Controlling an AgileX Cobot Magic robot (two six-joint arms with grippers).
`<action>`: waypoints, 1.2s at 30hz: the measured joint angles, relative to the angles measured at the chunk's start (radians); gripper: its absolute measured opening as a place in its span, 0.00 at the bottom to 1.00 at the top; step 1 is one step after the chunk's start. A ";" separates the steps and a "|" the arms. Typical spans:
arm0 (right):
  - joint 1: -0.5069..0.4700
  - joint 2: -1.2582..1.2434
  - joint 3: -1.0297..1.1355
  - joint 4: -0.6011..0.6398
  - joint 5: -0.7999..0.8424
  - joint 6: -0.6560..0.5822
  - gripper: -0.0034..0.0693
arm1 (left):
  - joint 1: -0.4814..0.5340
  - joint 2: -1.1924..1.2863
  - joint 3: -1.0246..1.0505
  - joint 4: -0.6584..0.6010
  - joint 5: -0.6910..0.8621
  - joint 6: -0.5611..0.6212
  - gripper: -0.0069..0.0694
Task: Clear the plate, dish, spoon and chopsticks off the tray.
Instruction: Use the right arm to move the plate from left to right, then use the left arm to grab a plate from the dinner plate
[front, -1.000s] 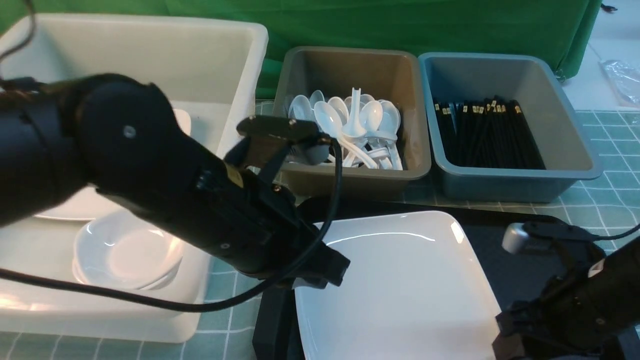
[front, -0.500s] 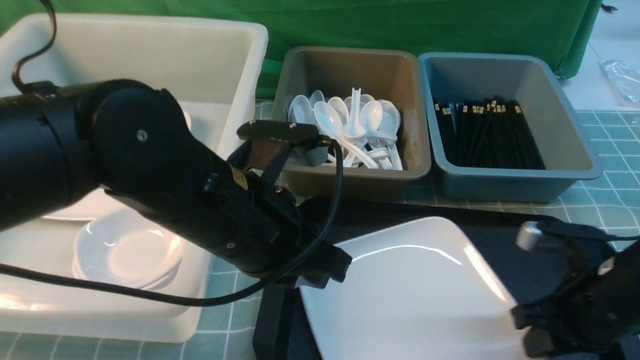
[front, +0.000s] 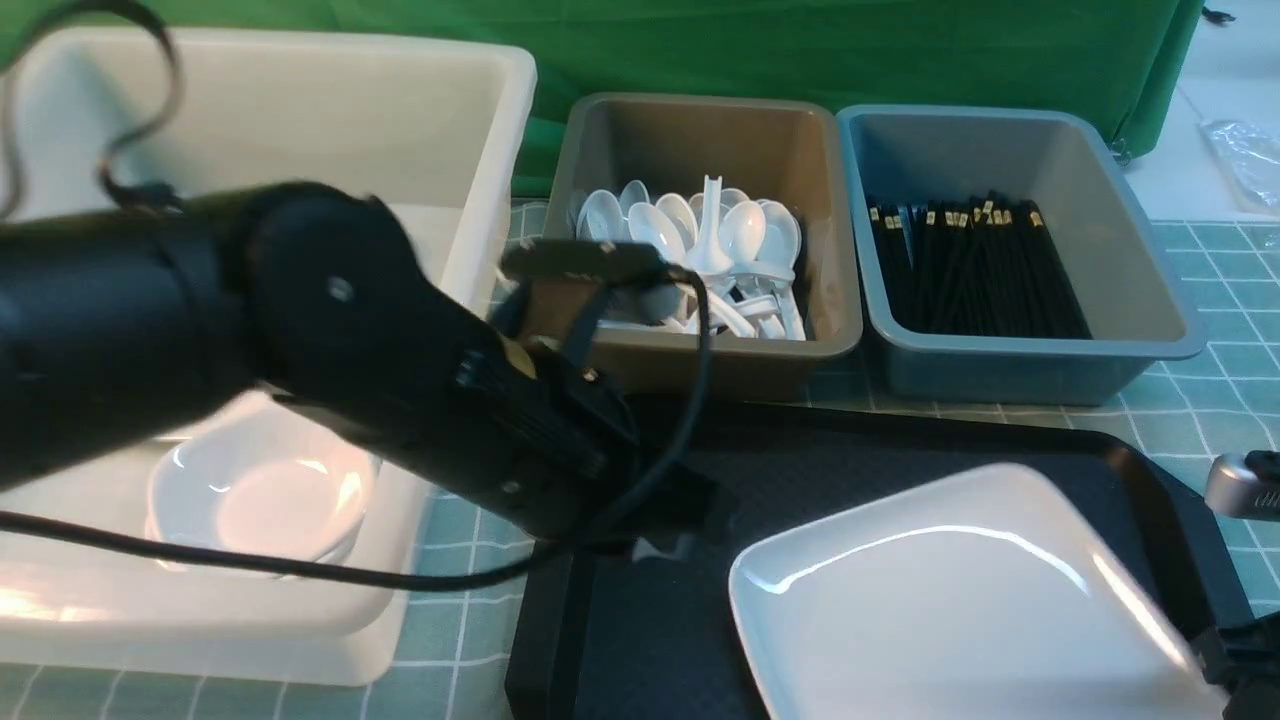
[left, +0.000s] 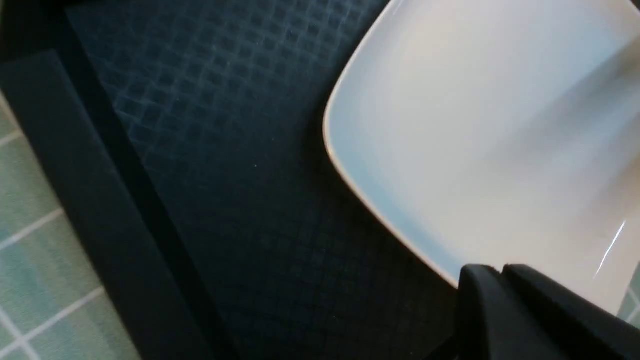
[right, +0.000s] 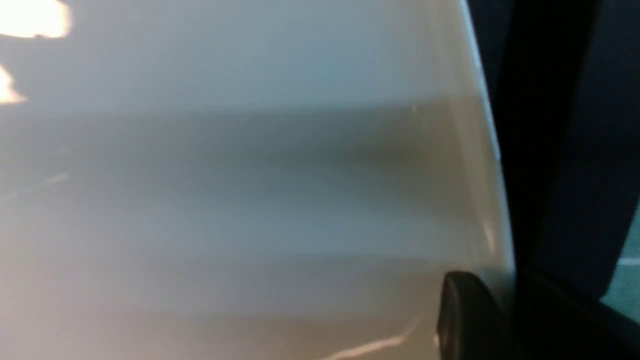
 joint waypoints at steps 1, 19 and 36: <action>0.000 0.000 0.000 -0.001 0.001 0.000 0.42 | -0.002 0.004 0.000 0.002 -0.002 0.000 0.11; 0.000 -0.064 0.000 -0.007 0.000 -0.002 0.71 | -0.023 0.352 -0.217 0.024 -0.048 -0.001 0.79; 0.000 -0.117 0.000 -0.006 -0.026 -0.003 0.71 | -0.023 0.500 -0.248 -0.074 -0.091 0.005 0.57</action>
